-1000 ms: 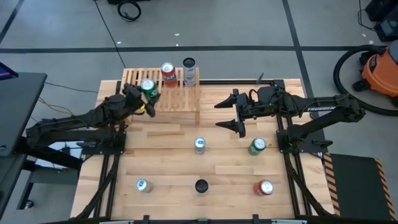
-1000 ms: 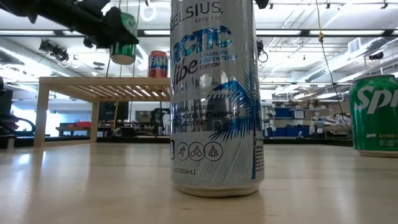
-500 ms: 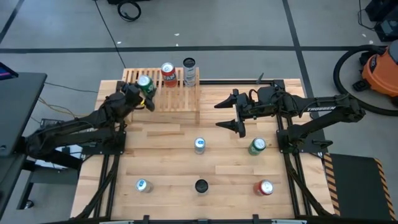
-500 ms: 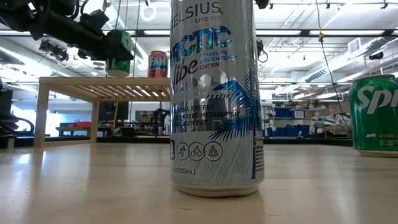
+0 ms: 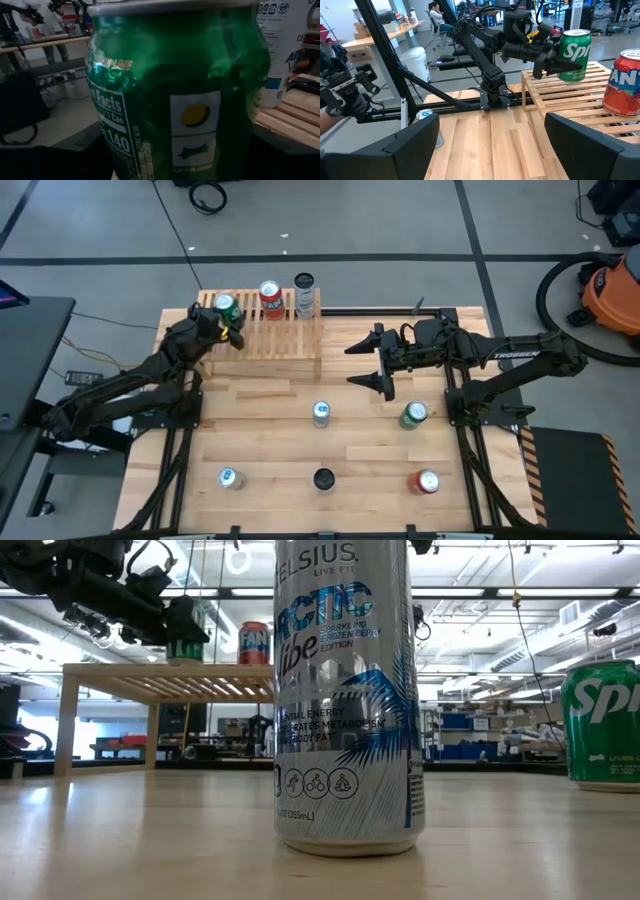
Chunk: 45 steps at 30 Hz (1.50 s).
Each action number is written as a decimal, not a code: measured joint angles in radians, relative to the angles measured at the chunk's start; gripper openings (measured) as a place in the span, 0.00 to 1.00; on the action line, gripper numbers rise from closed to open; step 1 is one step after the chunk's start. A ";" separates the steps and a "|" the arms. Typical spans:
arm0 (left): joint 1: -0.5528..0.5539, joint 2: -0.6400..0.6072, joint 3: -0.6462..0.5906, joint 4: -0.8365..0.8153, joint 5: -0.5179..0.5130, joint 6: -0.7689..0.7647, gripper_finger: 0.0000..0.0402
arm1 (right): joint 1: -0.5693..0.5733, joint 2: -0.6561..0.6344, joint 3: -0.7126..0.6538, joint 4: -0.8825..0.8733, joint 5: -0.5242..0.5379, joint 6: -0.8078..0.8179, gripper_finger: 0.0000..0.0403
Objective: Place canned beverage on shelf
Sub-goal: Put the top green soda can on the shelf
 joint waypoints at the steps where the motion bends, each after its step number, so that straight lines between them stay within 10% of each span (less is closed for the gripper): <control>1: 0.001 0.000 0.000 0.000 0.013 0.000 0.78 | 0.000 0.000 0.000 0.000 0.000 0.000 0.92; 45: 0.060 0.157 0.002 0.087 0.093 0.010 0.79 | 0.000 0.000 0.000 0.011 0.000 0.000 0.92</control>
